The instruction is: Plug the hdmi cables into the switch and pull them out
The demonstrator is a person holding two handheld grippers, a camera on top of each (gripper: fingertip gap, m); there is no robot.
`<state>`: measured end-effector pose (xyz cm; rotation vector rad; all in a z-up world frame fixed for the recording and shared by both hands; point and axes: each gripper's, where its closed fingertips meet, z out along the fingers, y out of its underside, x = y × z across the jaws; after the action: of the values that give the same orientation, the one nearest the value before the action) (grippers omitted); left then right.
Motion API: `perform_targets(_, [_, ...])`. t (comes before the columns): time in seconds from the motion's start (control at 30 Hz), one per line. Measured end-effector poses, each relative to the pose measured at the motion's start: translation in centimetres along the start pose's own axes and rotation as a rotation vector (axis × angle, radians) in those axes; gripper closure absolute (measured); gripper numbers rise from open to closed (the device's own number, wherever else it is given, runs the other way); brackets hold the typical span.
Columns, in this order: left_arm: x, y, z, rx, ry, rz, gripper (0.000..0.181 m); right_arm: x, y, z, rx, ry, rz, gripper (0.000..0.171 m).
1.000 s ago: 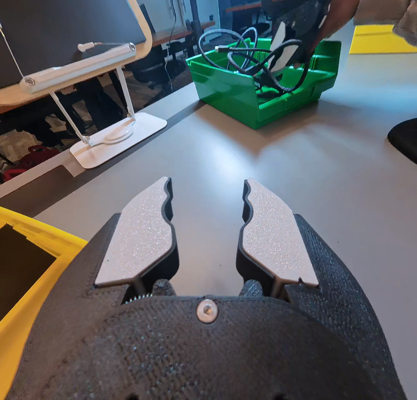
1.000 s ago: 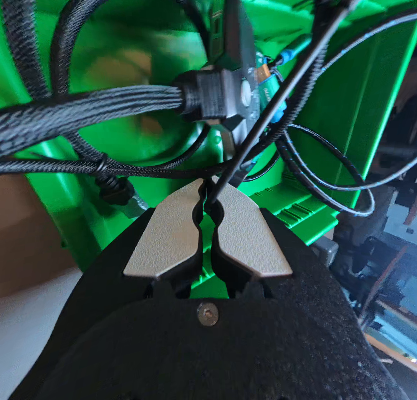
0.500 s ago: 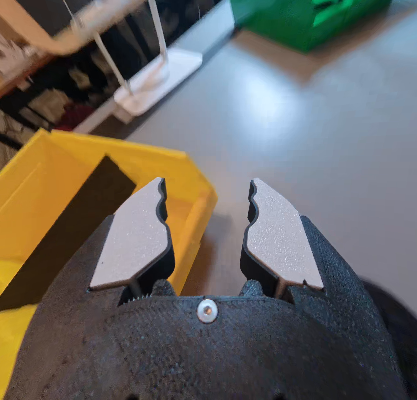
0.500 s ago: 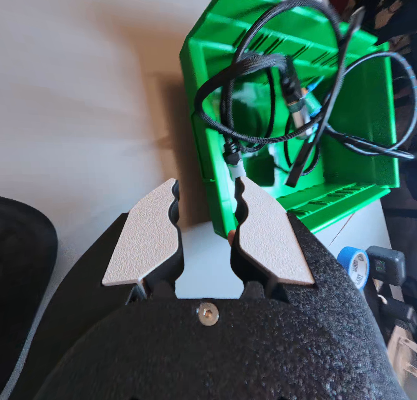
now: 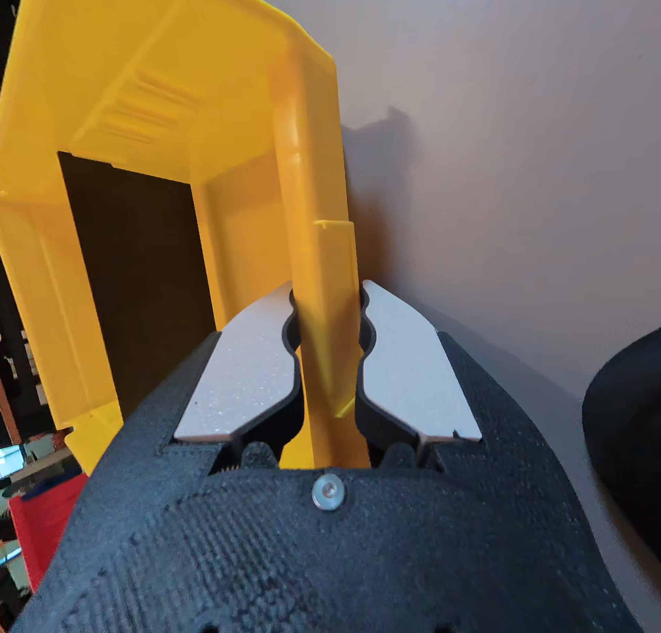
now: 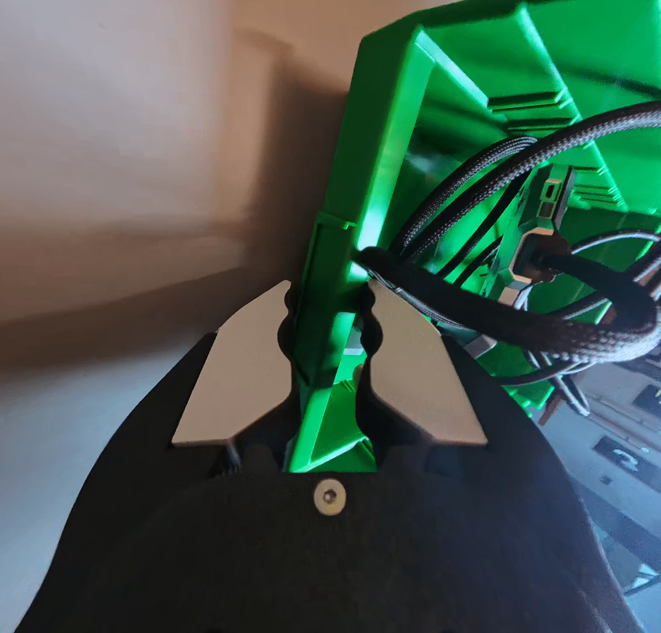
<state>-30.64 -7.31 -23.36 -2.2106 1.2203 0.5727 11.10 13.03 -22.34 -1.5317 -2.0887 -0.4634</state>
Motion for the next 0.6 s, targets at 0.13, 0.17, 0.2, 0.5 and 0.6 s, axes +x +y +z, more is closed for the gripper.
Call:
perform_targets(0.13, [0.5,-3.0,0.5,0.091,0.013,0.085,0.152,-2.3,-2.4,-1.7,0.068,0.025,-0.081,0.135])
perform_targets(0.17, [0.7,-4.0,0.7,0.112,0.017,0.104,0.151,-3.1,-3.2,-2.2,0.084,0.027,-0.1,0.136])
perform_targets(0.2, [0.7,-5.0,0.9,0.136,0.011,0.125,0.151,-3.9,-4.1,-2.8,0.101,0.029,-0.116,0.136])
perform_targets(0.5, [-0.3,-16.3,-3.4,0.581,-0.133,-0.082,0.127,-11.1,-15.3,-13.7,0.597,0.09,0.066,0.141])
perform_targets(0.6, [2.7,-19.2,-8.0,0.765,0.063,-0.386,0.127,-10.6,-14.6,-19.2,0.891,-0.024,0.485,0.14])
